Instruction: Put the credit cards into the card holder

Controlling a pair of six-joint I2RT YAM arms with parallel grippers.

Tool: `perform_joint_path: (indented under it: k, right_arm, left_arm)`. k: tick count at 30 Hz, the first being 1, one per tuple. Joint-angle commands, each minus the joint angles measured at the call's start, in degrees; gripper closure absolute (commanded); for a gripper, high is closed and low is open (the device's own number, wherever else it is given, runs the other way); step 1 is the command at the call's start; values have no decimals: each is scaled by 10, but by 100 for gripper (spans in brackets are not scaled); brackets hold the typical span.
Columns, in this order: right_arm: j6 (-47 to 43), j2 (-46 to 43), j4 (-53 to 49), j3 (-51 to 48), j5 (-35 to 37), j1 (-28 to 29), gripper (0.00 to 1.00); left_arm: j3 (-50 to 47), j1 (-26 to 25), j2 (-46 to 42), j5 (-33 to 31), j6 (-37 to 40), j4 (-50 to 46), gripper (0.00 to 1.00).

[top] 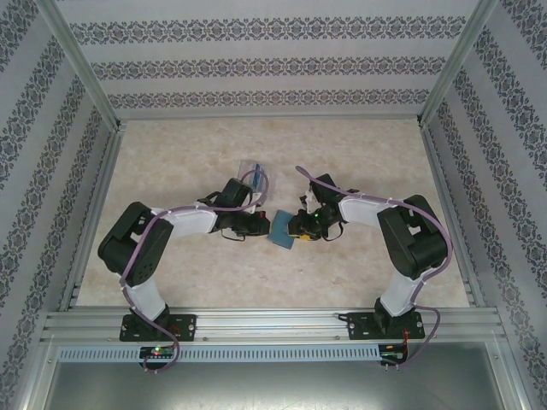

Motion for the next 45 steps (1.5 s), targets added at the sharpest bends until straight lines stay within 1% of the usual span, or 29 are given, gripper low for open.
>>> perform_joint_path:
  k: [1, 4, 6, 10, 11, 15, 17, 18, 21, 22, 24, 27, 31, 35, 40, 42, 44, 45]
  right_arm:
    - [33, -13, 39, 11, 23, 11, 63]
    - [57, -12, 74, 12, 26, 17, 62]
    - [65, -6, 78, 24, 23, 23, 59]
    - [72, -12, 83, 35, 22, 33, 51]
    - [74, -16, 82, 36, 26, 33, 50]
    - [89, -24, 79, 39, 30, 34, 49]
    - [85, -16, 73, 43, 40, 38, 49]
    - [81, -11, 62, 47, 51, 39, 49]
    - [70, 1, 49, 54, 63, 41, 49]
    - [67, 5, 50, 56, 63, 43, 49]
    - [60, 16, 45, 66, 62, 45, 49]
    - [59, 31, 41, 78, 56, 47, 51]
    - [52, 44, 33, 88, 59, 54, 52]
    - [55, 47, 37, 80, 56, 54, 53]
    - [57, 57, 47, 76, 50, 53, 56]
    - [60, 61, 54, 75, 41, 53, 58]
    - [60, 65, 55, 78, 39, 54, 60]
    - [60, 66, 55, 79, 38, 54, 60]
  left_arm:
    - [-19, -7, -49, 38, -30, 76, 100]
    - [-35, -6, -67, 43, -48, 97, 100]
    - [-28, -7, -71, 34, -49, 73, 100]
    - [-26, -7, -98, -36, -56, 12, 100]
    - [-25, -6, -101, -45, -56, 6, 100]
    - [-25, -7, -103, -54, -65, 0, 100]
    - [-25, -6, -102, -80, -66, -14, 100]
    - [-25, -5, -103, -101, -67, -32, 95]
    - [-42, 3, -110, -116, -72, -43, 52]
    - [-52, 5, -111, -122, -70, -37, 44]
    - [-66, 10, -99, -128, -65, -22, 42]
    - [-62, 23, -66, -98, -65, 8, 42]
    - [-53, 23, -46, -108, -67, 19, 43]
    - [-53, 25, -23, -75, -78, 53, 44]
    - [-46, 25, 16, -53, -87, 86, 51]
    - [-43, 26, 21, -50, -86, 89, 56]
    - [-37, 26, 23, -49, -81, 85, 73]
    - [-34, 26, 22, -46, -78, 81, 79]
